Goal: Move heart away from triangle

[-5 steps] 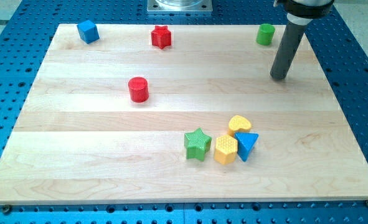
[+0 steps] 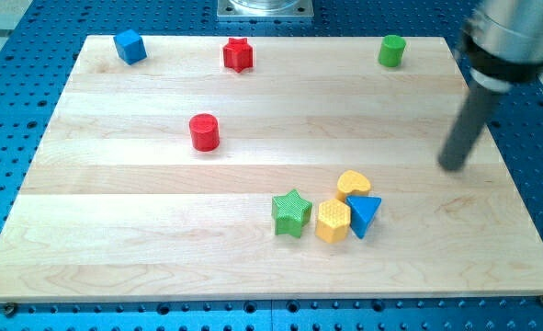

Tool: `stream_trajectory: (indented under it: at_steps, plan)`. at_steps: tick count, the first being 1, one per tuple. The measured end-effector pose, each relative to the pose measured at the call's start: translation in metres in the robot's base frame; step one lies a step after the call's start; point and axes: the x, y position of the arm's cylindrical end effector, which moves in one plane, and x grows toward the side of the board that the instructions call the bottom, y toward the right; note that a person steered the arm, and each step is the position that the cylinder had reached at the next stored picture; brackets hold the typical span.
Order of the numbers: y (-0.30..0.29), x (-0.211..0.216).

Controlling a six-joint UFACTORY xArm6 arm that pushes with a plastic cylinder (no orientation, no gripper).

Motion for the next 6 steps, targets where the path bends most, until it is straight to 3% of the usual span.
stream_trajectory:
  at_steps: [1,2,3,4,6]
  plan:
    - [-0.041,0.044]
    - [-0.085,0.018]
    - [-0.153,0.023]
    - [-0.135,0.047]
    - [-0.258,0.009]
